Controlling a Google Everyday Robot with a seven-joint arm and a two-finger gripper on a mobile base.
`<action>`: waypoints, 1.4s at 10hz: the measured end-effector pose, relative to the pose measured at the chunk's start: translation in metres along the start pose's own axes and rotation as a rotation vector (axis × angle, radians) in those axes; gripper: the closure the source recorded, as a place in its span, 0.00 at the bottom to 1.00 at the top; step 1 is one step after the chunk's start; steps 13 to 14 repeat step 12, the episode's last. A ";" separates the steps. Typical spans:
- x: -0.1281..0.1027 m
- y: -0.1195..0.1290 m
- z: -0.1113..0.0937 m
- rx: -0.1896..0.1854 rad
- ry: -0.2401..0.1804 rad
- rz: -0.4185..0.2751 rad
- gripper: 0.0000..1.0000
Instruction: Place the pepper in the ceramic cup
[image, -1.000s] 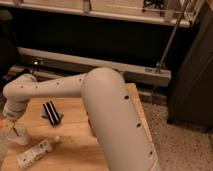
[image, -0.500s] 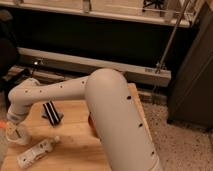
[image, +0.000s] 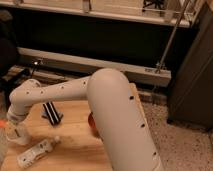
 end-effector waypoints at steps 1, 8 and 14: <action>-0.003 0.000 -0.002 0.004 -0.005 -0.005 0.95; -0.007 -0.007 -0.011 0.010 -0.023 0.005 0.95; 0.000 -0.010 -0.009 0.002 -0.031 0.018 0.95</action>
